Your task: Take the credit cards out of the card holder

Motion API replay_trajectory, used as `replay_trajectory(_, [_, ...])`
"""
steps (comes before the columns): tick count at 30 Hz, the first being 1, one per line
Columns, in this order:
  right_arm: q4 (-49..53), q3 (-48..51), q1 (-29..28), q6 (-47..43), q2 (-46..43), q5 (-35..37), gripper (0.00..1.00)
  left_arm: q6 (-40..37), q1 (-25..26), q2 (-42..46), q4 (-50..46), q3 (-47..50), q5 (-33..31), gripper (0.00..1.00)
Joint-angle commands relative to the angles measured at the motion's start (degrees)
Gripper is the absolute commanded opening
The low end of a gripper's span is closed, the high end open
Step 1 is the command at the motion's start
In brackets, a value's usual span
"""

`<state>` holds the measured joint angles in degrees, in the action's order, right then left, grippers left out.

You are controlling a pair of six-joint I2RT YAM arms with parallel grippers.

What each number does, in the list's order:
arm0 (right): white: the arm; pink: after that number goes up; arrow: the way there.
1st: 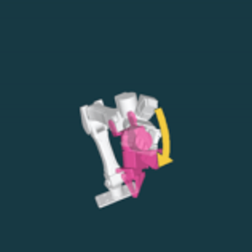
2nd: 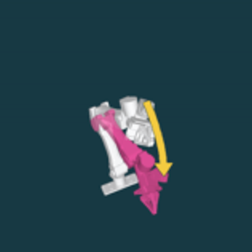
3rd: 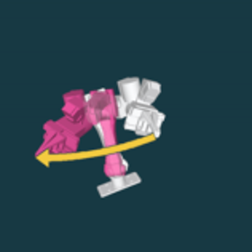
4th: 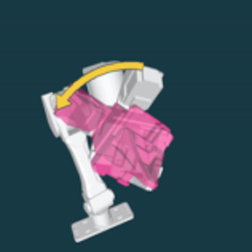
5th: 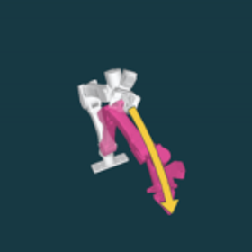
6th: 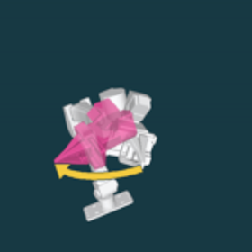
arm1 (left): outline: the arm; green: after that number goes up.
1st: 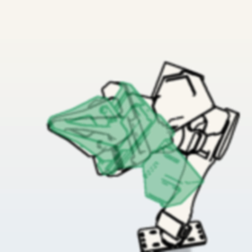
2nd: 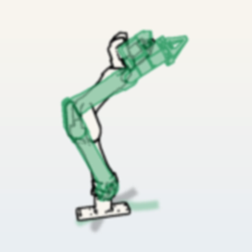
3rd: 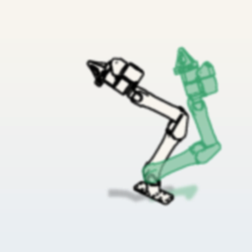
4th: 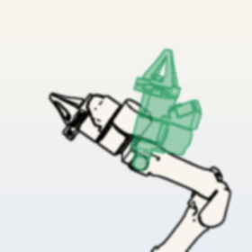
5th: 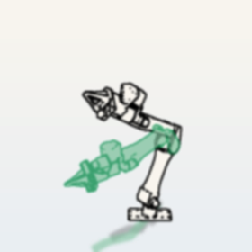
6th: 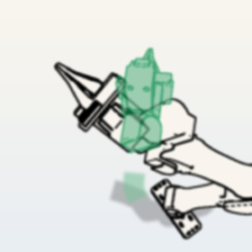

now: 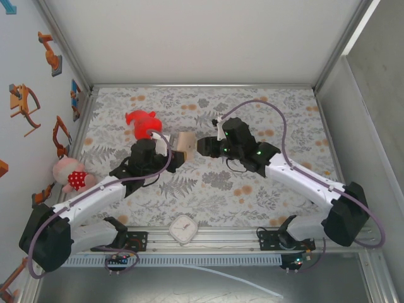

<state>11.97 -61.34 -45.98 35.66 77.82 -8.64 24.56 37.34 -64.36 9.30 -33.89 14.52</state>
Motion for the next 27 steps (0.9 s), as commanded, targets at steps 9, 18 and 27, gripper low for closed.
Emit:
replay_trajectory(9, [-1.42,-5.75,-2.29,-0.54,8.82,-1.45,0.50,2.40,-0.25,-1.28,5.90,-0.80,1.91,0.00])
replay_trajectory(18, [-0.07,-7.82,-2.23,-2.18,10.86,1.30,0.51,2.95,-0.21,-2.40,7.21,-0.48,4.78,0.00])
replay_trajectory(27, [0.21,-7.74,-2.27,-2.56,10.36,5.74,0.46,2.63,-0.18,-1.57,7.66,0.05,6.59,0.00])
